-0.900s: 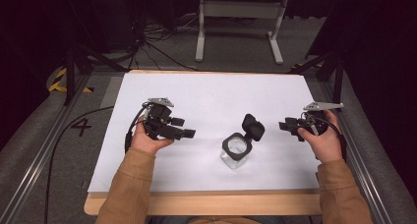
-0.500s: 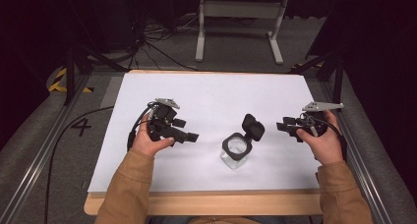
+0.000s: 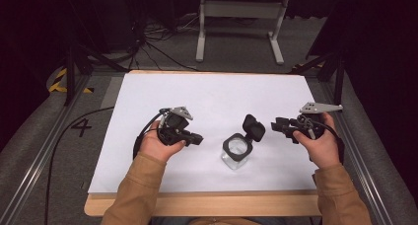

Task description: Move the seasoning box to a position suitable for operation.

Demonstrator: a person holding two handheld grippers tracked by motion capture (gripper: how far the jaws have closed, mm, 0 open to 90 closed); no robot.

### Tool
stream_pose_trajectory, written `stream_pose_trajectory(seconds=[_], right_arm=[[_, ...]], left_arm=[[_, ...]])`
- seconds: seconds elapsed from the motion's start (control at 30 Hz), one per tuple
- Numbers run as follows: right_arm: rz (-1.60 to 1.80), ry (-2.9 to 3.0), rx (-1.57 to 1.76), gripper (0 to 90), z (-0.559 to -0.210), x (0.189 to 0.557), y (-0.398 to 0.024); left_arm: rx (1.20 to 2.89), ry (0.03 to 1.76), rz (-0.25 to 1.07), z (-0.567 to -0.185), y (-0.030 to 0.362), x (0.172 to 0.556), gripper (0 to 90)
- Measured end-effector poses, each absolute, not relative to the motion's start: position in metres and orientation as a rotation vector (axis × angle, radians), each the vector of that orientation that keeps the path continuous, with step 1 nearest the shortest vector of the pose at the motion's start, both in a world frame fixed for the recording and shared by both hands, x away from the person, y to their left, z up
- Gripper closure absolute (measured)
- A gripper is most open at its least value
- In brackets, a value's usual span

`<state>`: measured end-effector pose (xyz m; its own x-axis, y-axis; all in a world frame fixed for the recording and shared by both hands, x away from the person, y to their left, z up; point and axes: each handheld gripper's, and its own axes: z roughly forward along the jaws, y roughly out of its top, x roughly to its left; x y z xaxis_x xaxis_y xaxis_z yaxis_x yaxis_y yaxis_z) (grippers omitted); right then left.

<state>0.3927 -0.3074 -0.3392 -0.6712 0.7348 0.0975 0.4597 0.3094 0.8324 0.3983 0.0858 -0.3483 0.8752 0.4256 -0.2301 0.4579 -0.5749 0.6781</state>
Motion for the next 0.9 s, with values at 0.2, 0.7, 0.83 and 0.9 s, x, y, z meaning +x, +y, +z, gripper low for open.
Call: stream_pose_trajectory(seconds=[0.2,0.7,0.83,0.9], right_arm=[[1.329,2.276,1.039,74.1,-0.335,0.388,-0.299],[1.366,2.303,0.988,83.2,-0.336,0.385,-0.285],[1.364,2.307,0.978,84.1,-0.336,0.384,-0.284],[1.367,2.309,0.975,84.6,-0.336,0.384,-0.283]], left_arm=[[2.308,0.585,-0.074,-0.349,0.072,0.393,89.7],[2.409,0.458,-0.171,-0.371,0.023,0.383,89.8],[2.417,0.45,-0.174,-0.374,0.018,0.382,89.8],[2.42,0.449,-0.18,-0.376,0.014,0.382,89.9]])
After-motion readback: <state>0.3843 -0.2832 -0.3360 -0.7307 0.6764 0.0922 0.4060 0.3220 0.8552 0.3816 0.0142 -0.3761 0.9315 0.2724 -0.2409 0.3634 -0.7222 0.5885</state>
